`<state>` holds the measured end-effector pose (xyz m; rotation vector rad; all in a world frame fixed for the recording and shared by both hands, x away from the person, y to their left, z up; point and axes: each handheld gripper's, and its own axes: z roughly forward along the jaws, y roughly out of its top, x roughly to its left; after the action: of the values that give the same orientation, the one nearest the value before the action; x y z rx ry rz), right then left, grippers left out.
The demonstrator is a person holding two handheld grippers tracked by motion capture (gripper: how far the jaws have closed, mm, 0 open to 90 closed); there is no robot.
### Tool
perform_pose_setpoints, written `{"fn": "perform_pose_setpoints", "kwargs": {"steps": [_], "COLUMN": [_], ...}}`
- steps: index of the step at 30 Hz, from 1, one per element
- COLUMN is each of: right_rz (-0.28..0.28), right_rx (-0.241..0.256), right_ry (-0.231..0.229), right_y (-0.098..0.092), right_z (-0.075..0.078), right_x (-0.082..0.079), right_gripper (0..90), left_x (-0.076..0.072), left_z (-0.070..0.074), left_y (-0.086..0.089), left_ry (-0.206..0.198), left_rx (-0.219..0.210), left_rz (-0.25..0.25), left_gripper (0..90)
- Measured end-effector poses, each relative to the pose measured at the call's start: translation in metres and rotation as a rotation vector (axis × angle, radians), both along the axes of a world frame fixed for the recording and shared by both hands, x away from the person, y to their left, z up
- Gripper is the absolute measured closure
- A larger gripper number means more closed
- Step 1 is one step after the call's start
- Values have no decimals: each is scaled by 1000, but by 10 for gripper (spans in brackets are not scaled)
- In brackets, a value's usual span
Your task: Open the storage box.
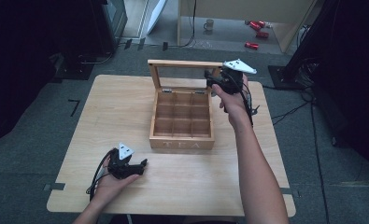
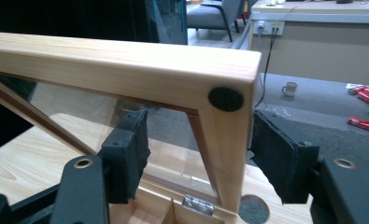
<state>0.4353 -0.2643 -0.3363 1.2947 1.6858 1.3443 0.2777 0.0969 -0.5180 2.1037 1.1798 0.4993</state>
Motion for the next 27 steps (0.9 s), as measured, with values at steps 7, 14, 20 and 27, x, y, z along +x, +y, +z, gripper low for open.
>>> {"fn": "perform_pose_setpoints", "kwargs": {"steps": [7,14,20,27], "right_rz": [-44,-92,-115,-175], "right_rx": [11,36,29,12], "right_ry": [-11,-43,-47,-29], "right_y": [0,-4,-4,3], "right_z": [-1,0,2,5], "right_x": [10,19,32,50], "right_gripper": [458,631,665,675], "left_x": [0,0,0,0], "left_z": [0,0,0,0], "left_y": [0,0,-1,-1], "left_ry": [-1,-2,-1,-2], "left_rx": [-1,-1,-1,-4], "left_rz": [-5,-7,-7,-5], "left_gripper": [175,175,176,176]}}
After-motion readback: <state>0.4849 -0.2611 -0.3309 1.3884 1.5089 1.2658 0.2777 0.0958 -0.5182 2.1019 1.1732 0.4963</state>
